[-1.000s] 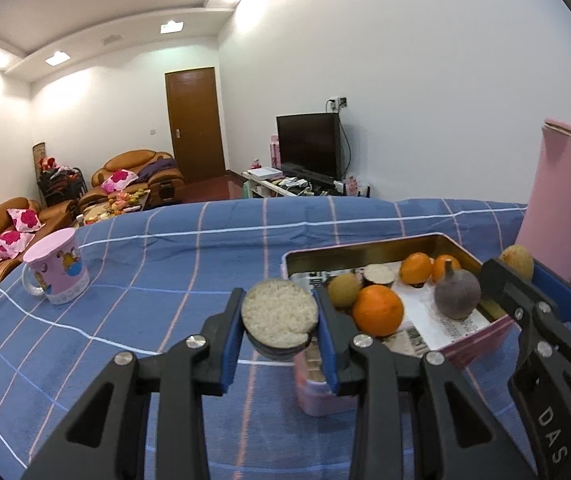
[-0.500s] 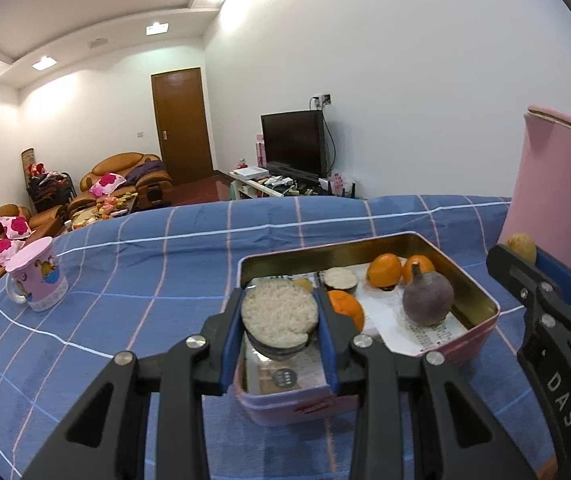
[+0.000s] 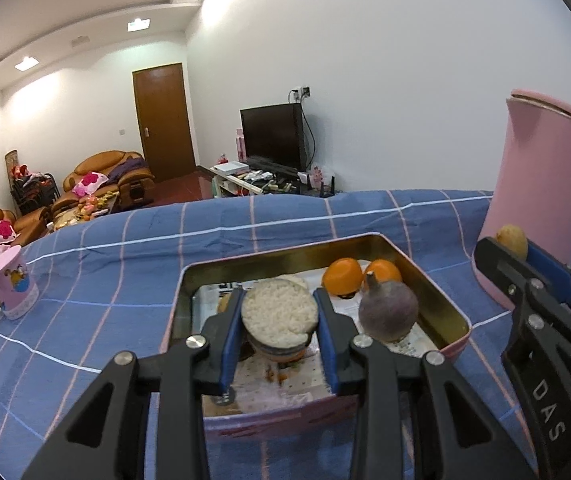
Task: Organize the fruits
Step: 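Lower the jar and kiwi into the tin box and open both grippers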
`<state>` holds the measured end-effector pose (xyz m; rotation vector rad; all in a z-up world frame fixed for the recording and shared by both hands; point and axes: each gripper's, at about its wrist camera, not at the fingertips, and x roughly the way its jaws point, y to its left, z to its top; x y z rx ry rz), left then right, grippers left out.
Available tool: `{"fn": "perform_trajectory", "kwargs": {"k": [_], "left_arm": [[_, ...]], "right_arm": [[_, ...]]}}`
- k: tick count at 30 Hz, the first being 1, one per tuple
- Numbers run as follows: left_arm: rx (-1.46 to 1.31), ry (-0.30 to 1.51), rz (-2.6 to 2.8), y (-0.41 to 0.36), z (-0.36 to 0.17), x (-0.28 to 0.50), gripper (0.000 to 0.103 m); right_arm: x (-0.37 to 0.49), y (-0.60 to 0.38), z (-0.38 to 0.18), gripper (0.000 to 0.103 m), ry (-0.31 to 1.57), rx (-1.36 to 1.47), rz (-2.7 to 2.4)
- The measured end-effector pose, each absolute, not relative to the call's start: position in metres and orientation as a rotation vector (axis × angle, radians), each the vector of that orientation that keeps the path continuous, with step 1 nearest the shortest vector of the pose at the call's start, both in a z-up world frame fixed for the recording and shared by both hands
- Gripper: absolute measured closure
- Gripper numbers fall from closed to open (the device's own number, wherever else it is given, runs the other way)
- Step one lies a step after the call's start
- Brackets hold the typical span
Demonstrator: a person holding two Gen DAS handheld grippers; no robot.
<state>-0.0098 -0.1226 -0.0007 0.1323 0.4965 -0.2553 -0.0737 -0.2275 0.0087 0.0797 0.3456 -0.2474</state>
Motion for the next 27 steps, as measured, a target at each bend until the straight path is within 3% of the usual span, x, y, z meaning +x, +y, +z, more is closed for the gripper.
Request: {"fn": "perform_trajectory", "kwargs": {"k": [27], "left_arm": [[-0.007,0.530,-0.213,-0.091,0.001,0.031,0.067]], "right_arm": [[-0.036,-0.202,0.021,0.076,0.309,0.042,-0.227]]}}
